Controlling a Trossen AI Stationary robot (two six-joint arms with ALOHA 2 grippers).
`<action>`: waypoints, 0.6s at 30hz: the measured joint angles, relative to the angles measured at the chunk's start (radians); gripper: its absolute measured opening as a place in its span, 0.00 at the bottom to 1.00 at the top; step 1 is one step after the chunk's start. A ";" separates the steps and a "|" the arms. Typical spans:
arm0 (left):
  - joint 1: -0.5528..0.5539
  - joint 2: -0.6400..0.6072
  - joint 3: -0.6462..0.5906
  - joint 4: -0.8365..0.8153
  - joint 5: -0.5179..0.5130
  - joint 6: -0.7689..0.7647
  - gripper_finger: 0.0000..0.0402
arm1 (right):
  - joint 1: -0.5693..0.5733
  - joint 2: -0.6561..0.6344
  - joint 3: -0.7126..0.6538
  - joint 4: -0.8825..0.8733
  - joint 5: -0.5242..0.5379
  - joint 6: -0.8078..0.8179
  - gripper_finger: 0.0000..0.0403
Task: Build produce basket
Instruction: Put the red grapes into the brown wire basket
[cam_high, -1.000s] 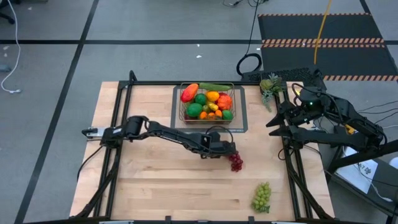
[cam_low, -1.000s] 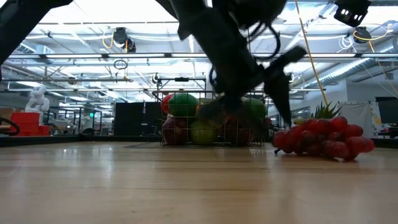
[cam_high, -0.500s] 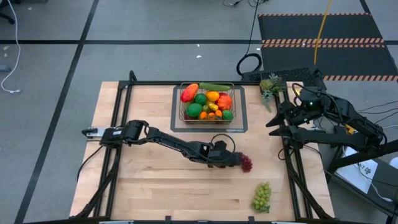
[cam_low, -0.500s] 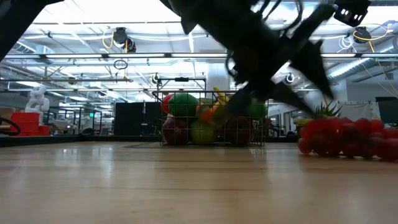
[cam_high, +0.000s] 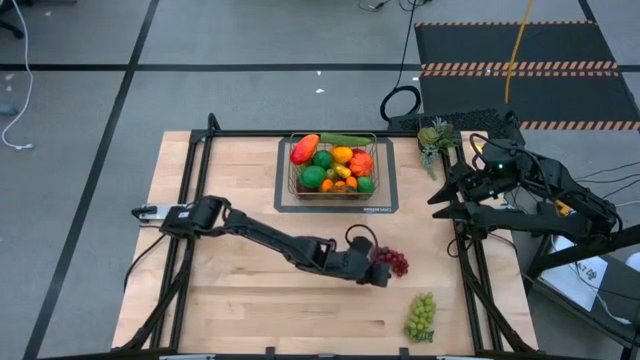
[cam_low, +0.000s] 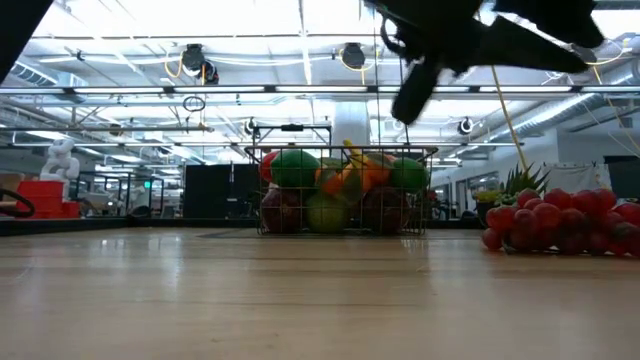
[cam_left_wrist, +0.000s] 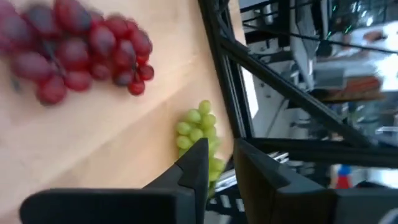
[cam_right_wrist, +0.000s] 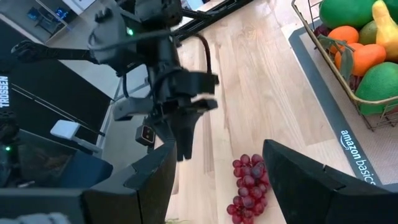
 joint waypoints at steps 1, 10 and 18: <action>0.004 -0.013 0.000 -0.021 0.000 0.031 0.19 | 0.000 0.000 0.000 0.000 0.000 0.005 0.58; 0.045 -0.085 0.000 -0.141 0.020 0.445 0.19 | 0.000 -0.008 0.000 -0.024 -0.027 0.034 0.58; 0.077 -0.086 0.069 -0.302 0.090 0.681 0.27 | 0.000 -0.014 0.000 -0.028 -0.025 0.124 0.58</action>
